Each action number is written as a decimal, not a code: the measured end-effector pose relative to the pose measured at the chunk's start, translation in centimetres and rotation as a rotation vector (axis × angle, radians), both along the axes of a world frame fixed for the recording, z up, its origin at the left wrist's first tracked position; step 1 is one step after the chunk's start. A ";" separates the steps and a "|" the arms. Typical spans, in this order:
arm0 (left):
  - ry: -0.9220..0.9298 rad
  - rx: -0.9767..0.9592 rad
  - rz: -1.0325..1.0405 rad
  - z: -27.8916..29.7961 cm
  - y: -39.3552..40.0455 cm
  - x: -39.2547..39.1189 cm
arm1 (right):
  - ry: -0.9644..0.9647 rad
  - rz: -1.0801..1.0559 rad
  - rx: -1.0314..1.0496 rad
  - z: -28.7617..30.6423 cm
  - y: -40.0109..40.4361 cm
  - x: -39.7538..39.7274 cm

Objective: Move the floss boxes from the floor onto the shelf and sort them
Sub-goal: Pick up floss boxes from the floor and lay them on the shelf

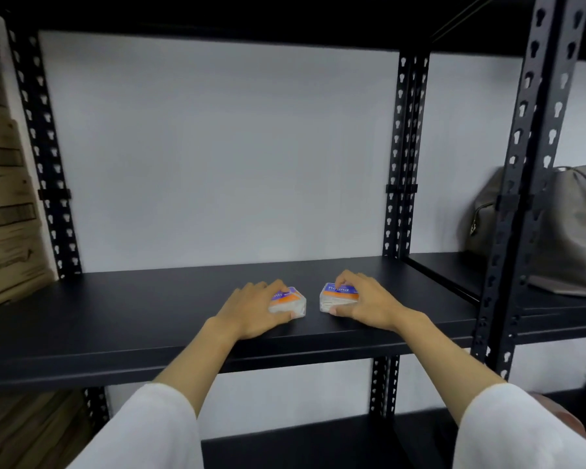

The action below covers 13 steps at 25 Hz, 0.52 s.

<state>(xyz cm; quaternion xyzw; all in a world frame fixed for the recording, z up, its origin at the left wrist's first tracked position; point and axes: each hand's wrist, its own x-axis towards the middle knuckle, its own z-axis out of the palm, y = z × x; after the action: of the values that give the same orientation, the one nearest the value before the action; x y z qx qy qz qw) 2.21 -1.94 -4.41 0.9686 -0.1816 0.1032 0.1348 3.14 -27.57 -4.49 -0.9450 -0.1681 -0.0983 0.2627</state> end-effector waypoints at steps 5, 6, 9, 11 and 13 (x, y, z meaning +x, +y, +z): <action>0.022 -0.139 0.012 -0.3 0.6 -5.2 | -0.024 -0.019 -0.060 -0.1 0.5 -4.6; 0.024 -0.156 0.005 -0.3 0.7 -6.4 | -0.024 -0.016 -0.067 -0.1 0.6 -5.9; 0.018 -0.186 -0.023 -1.0 1.1 -10.7 | -0.047 -0.022 -0.093 -0.6 0.8 -10.0; -0.010 -0.181 -0.027 -1.9 1.4 -13.8 | -0.058 -0.018 -0.106 -1.4 1.0 -12.8; -0.025 -0.180 -0.010 -3.3 1.5 -16.8 | -0.051 -0.002 -0.103 -2.9 1.2 -15.6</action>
<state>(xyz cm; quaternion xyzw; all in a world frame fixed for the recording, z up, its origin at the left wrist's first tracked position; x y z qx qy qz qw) -14.62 -0.44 -7.74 0.9502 -0.1783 0.1306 0.2195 -12.43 -26.37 -7.44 -0.9546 -0.1788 -0.1139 0.2094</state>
